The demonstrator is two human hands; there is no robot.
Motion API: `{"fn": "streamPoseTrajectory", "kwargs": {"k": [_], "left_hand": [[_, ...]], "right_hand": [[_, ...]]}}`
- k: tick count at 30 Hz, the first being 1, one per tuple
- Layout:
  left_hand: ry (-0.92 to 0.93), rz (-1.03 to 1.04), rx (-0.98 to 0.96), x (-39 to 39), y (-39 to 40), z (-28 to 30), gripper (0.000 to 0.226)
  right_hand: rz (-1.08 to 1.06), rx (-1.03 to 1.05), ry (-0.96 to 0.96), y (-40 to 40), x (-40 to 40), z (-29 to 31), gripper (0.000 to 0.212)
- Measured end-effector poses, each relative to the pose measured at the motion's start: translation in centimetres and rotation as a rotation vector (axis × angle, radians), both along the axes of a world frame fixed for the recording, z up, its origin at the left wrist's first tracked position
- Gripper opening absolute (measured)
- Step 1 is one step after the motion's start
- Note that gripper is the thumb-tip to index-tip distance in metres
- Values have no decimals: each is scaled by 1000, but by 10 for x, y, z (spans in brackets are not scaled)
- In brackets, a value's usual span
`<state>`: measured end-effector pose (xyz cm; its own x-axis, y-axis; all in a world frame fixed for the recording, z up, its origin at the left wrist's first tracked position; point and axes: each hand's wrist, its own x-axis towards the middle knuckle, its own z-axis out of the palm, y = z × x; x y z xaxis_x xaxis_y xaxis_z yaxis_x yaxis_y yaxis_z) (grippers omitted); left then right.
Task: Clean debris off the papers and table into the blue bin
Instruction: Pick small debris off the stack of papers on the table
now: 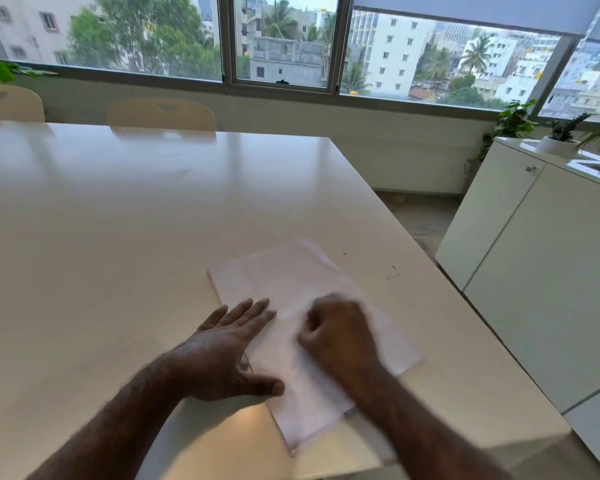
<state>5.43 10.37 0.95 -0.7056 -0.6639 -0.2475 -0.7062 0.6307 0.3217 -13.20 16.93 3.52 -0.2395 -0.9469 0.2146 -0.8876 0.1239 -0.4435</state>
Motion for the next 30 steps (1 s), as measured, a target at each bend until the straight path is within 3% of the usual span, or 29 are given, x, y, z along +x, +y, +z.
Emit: {"fn": "streamPoseTrajectory", "kwargs": {"k": [2,3,8,10,12,14,18,20,21,24,28,30], "left_hand": [[-4,-5,7,1,0,1,127],[-5,-5,8,1,-1,1,125],[-11,-7,4,-6,-3,0,120],[-11,4,11,-3,1,1,121],[-2,13,1,1,-1,0,125],[-11,4,0,1,-1,1,126],[4,1,10,-2,-1,1,123],[30,16,16,-1,2,1,126],[47,25,15,-1,4,1,130],[129,107,18,0,8,6,137],[159,195,76,2,12,6,146],[173,191,80,3,10,4,148]], "right_hand": [[200,52,-21,8,27,-6,13],[175,42,-21,2,17,-7,14],[-356,47,81,-25,-85,5,17],[-248,34,85,-24,-51,5,17],[53,74,16,-11,5,1,13],[175,88,1,-3,24,-4,13],[-257,54,73,-26,-63,0,20],[-324,68,175,-27,-77,5,21],[-310,47,133,-25,-68,8,22],[-132,73,-324,-14,-23,15,19],[149,480,-1242,5,15,23,16],[162,626,-1451,7,17,22,15]]}}
